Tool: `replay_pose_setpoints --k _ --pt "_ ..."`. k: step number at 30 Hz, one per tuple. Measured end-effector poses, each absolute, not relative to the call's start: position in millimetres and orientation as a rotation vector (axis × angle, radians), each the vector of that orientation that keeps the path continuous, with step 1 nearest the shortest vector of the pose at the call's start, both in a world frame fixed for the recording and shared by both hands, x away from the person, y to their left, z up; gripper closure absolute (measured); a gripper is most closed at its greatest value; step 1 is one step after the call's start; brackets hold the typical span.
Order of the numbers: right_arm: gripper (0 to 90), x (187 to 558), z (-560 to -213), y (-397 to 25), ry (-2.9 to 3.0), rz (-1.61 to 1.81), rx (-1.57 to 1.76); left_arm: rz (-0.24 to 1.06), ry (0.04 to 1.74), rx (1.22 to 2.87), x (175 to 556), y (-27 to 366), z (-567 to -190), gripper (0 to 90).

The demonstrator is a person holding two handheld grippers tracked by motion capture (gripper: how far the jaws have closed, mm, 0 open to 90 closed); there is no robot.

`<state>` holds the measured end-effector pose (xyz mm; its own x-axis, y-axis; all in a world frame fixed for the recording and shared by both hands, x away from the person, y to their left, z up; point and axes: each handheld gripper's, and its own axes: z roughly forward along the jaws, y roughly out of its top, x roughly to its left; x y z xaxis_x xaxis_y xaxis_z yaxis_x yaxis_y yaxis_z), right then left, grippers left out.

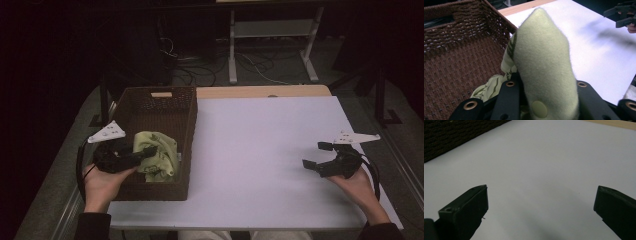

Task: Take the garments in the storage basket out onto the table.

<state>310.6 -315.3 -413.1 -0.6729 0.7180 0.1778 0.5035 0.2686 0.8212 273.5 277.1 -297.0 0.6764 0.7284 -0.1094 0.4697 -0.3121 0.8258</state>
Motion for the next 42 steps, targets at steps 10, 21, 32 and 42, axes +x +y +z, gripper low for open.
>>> replay_pose_setpoints --k 10,21,32,42 --pt "0.0 311 -414 -315 2.308 1.36 1.135 0.362 0.918 1.949 283 284 -270 69.1" --pt "0.0 310 -413 -316 2.298 1.365 1.142 0.41 0.884 1.955 287 289 -229 69.1" --pt "0.0 309 -412 -318 2.267 1.363 1.14 0.396 0.873 1.967 294 291 -212 69.2" --pt "0.0 309 -412 -317 2.275 1.36 1.137 0.362 0.844 1.97 304 291 -189 69.2"
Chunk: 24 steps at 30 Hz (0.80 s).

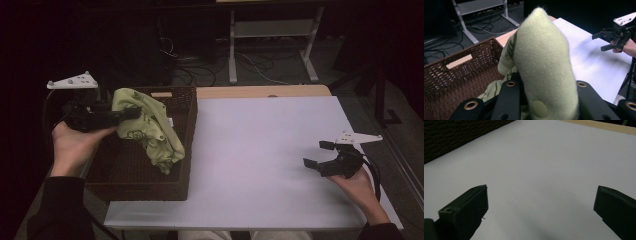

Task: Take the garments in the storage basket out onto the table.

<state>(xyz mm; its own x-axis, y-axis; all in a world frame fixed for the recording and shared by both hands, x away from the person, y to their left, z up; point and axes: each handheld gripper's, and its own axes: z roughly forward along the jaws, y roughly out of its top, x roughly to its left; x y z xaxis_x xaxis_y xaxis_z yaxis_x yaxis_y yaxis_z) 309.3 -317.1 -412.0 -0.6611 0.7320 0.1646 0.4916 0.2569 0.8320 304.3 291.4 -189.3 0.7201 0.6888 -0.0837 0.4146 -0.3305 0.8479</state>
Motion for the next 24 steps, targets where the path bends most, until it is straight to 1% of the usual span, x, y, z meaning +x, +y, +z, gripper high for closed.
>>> replay_pose_setpoints --k 6,19,24 --pt "0.0 309 -412 -317 2.275 1.362 1.133 0.371 0.83 2.0 311 288 -174 69.2" --pt "0.0 309 -412 -317 2.285 1.363 1.132 0.335 0.834 2.051 327 291 -145 69.2" --pt "0.0 310 -412 -316 2.287 1.362 1.135 0.341 0.829 2.062 331 290 -132 69.2"
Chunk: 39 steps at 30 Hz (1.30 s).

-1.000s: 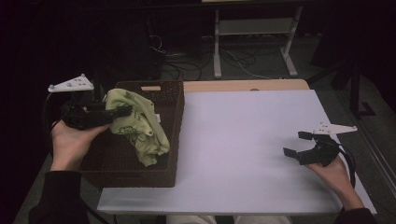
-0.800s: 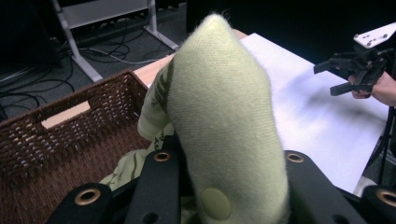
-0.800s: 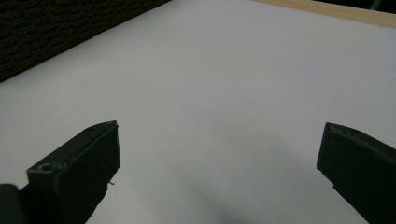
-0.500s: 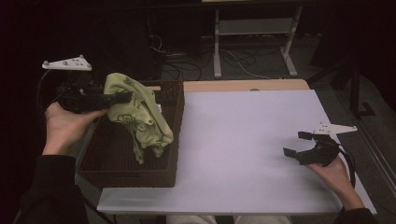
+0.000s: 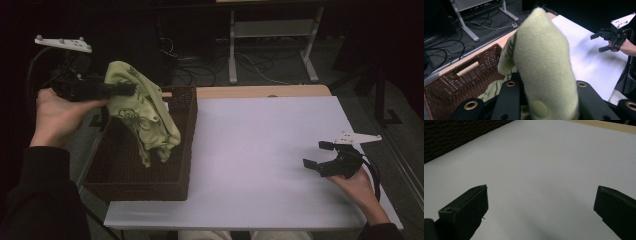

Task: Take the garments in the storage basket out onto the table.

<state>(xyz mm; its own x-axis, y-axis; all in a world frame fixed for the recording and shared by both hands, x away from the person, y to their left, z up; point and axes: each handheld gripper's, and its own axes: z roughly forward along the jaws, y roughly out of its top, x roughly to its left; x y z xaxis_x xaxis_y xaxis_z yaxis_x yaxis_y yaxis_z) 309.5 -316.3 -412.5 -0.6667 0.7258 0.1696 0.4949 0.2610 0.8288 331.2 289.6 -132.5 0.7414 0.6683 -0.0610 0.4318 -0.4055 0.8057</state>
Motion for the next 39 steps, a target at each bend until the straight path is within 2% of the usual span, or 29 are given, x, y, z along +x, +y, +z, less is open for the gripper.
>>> replay_pose_setpoints --k 13,24,39 --pt "0.0 309 -413 -316 2.296 1.361 1.128 0.365 0.813 2.08 343 282 -100 69.2" --pt "0.0 310 -413 -315 2.304 1.359 1.124 0.388 0.749 2.094 344 260 -78 69.1" --pt "0.0 309 -413 -316 2.297 1.371 1.13 0.356 0.671 2.084 350 225 -68 69.2"
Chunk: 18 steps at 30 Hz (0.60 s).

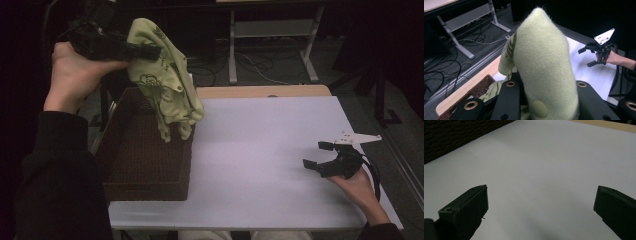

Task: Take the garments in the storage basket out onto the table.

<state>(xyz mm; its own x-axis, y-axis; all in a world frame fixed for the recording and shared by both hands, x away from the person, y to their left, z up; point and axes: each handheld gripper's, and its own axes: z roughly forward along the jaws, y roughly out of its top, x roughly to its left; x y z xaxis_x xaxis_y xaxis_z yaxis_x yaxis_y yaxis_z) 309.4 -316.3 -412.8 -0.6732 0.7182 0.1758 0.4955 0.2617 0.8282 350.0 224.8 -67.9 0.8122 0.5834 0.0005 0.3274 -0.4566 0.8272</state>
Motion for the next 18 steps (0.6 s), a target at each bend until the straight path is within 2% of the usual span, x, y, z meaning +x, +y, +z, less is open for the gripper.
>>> replay_pose_setpoints --k 18 --pt "0.0 307 -412 -317 2.293 1.376 1.129 0.273 0.562 2.083 370 169 -80 69.2"
